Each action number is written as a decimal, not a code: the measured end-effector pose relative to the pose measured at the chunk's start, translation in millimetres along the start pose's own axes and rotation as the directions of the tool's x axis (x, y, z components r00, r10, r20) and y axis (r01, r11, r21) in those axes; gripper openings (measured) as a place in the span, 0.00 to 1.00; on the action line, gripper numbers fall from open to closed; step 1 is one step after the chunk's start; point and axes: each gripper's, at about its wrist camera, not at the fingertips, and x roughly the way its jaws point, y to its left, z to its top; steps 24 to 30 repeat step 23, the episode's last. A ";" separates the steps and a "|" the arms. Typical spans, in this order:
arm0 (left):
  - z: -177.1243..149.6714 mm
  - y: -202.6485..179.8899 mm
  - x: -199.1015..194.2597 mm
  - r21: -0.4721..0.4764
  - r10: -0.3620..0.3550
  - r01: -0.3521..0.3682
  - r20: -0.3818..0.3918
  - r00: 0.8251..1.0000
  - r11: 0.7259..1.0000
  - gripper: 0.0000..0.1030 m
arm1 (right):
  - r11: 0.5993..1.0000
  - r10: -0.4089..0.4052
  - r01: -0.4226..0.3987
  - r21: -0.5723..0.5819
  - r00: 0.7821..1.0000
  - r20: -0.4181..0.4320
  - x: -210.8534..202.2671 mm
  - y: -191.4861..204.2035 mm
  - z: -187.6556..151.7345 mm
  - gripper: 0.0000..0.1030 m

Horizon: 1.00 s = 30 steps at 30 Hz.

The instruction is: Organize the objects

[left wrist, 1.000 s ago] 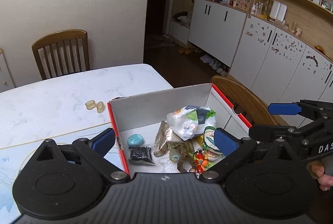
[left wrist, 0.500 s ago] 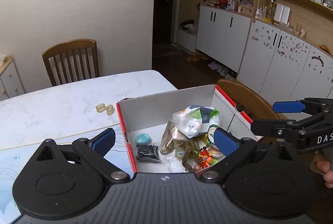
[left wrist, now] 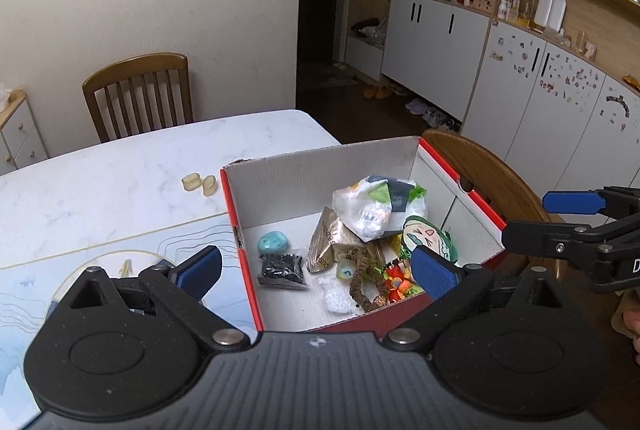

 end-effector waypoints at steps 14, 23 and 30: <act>-3.8 -4.7 6.0 0.009 0.000 0.000 -0.007 1.000 1.000 0.99 | 1.000 -0.013 0.013 -0.011 1.000 -0.004 1.4 2.2 -2.5 0.98; -3.4 -2.1 2.4 0.004 -0.028 0.028 0.002 1.000 1.000 0.99 | 1.000 -0.028 0.028 0.001 1.000 -0.003 -0.3 4.6 -1.9 0.98; -3.4 -2.1 2.4 0.004 -0.028 0.028 0.002 1.000 1.000 0.99 | 1.000 -0.028 0.028 0.001 1.000 -0.003 -0.3 4.6 -1.9 0.98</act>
